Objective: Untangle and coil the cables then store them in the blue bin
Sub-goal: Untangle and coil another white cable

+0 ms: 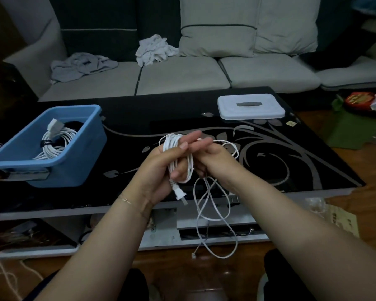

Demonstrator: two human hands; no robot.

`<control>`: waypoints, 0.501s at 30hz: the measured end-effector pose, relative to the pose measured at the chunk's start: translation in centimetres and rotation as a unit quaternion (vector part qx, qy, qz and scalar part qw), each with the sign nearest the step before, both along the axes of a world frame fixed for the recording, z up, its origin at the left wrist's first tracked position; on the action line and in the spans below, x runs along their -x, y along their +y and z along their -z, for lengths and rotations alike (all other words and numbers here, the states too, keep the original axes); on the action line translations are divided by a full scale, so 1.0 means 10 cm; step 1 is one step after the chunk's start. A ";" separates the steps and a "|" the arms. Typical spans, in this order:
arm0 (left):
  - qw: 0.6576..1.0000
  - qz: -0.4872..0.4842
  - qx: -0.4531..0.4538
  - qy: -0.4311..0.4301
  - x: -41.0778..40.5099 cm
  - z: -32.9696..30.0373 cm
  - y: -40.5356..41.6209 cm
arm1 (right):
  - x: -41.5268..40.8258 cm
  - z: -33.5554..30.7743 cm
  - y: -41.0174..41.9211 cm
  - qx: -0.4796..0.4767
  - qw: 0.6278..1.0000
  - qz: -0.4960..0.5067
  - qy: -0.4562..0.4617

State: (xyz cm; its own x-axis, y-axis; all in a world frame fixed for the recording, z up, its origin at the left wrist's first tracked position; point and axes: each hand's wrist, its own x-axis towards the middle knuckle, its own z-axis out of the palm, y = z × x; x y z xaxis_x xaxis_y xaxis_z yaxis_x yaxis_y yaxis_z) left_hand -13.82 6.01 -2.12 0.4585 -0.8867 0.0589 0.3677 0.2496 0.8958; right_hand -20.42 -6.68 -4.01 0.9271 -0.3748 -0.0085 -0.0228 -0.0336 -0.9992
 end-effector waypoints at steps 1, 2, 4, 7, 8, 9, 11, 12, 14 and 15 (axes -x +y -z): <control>1.000 -0.010 0.006 0.016 0.00 -0.01 -0.01 | 0.00 0.02 0.03 0.023 1.000 0.011 -0.001; 0.999 -0.020 0.008 0.031 0.00 -0.01 -0.02 | -0.01 0.02 0.06 0.039 0.999 0.013 -0.003; 0.998 -0.038 0.008 0.050 0.00 -0.01 -0.02 | -0.03 0.05 0.08 0.075 0.997 -0.003 0.005; 0.994 -0.088 0.010 0.068 -0.05 -0.04 -0.02 | -0.03 0.09 0.11 0.198 0.979 -0.023 0.041; 0.991 -0.111 0.009 0.072 -0.08 -0.04 -0.01 | -0.01 0.09 0.12 0.260 0.964 -0.027 0.057; 0.989 -0.131 0.007 0.073 -0.11 -0.05 0.00 | 0.00 0.08 0.13 0.314 0.946 -0.029 0.071; 0.984 -0.163 0.008 0.073 -0.17 -0.07 0.02 | 0.06 0.06 0.15 0.379 0.922 -0.030 0.076; 0.981 -0.178 0.007 0.076 -0.19 -0.08 0.03 | 0.08 0.05 0.15 0.390 0.918 -0.034 0.064; 0.976 -0.199 0.004 0.084 -0.22 -0.09 0.04 | 0.10 0.04 0.14 0.392 0.917 -0.058 0.045; 0.975 -0.207 0.003 0.083 -0.23 -0.09 0.03 | 0.12 0.03 0.13 0.401 0.912 -0.071 0.044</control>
State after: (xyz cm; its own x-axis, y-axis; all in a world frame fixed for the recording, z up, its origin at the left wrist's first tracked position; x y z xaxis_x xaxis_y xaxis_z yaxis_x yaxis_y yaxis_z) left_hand -11.56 6.35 -1.22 0.7809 -0.6232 -0.0428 0.3744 0.4121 0.8307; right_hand -21.62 -5.35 -4.33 0.9758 -0.1689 0.1389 -0.0400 -0.7624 -0.6459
